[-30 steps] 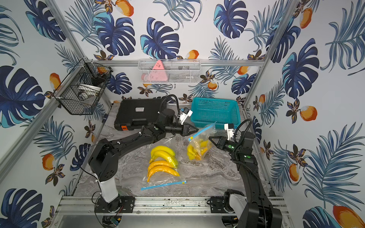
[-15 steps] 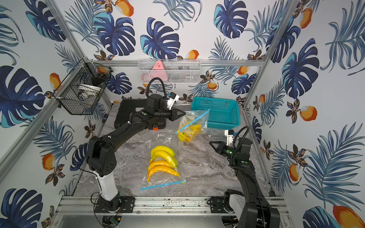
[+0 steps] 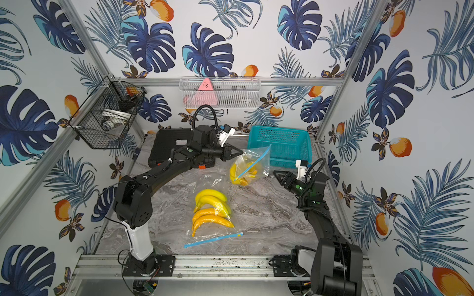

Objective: Open the zip-top bag and take out the banana
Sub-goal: Open the zipper of the food storage bag at the center of the board.

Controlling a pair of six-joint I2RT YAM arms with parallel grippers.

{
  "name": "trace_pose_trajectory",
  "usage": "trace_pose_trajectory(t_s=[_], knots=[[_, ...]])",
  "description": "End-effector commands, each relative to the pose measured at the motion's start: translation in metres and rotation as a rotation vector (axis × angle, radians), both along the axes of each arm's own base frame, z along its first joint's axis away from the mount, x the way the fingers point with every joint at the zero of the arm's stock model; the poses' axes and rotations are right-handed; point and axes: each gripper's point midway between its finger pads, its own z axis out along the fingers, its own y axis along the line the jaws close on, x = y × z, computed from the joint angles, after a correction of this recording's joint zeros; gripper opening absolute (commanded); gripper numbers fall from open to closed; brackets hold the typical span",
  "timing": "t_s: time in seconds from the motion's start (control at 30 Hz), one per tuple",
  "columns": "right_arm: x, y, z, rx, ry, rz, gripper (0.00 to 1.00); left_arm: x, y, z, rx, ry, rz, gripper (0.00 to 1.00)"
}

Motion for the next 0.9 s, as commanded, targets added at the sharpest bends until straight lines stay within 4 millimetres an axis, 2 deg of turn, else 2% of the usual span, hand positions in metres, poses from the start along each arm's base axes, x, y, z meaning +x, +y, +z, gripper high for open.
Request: trace_pose_trajectory(t_s=[0.0,0.1,0.23,0.43,0.5,0.67,0.8,0.87], knots=[[0.011,0.007,0.036,0.078,-0.134,0.072,0.63,-0.005,-0.004,0.024,-0.06,-0.068,-0.038,0.0],[0.016,0.01,0.029,0.092,-0.12,0.089,0.63,-0.006,-0.007,0.028,-0.087,-0.059,-0.046,0.0],[0.014,0.023,0.039,0.124,-0.151,0.142,0.62,-0.011,-0.016,0.025,-0.073,-0.056,-0.065,0.0],[0.015,0.041,0.041,0.116,-0.155,0.195,0.57,-0.016,-0.025,0.021,-0.085,-0.042,-0.081,0.0],[0.017,0.044,0.038,0.117,-0.15,0.203,0.51,-0.018,-0.026,0.021,-0.091,-0.038,-0.085,0.0],[0.016,0.044,0.037,0.119,-0.148,0.204,0.19,-0.021,-0.024,0.015,-0.086,-0.022,-0.083,0.0],[0.01,0.046,0.038,0.08,-0.14,0.214,0.05,-0.024,-0.023,0.01,-0.062,-0.018,-0.09,0.0],[0.005,0.047,0.039,0.058,-0.139,0.225,0.0,-0.023,-0.022,0.009,-0.049,-0.029,-0.089,0.12]])
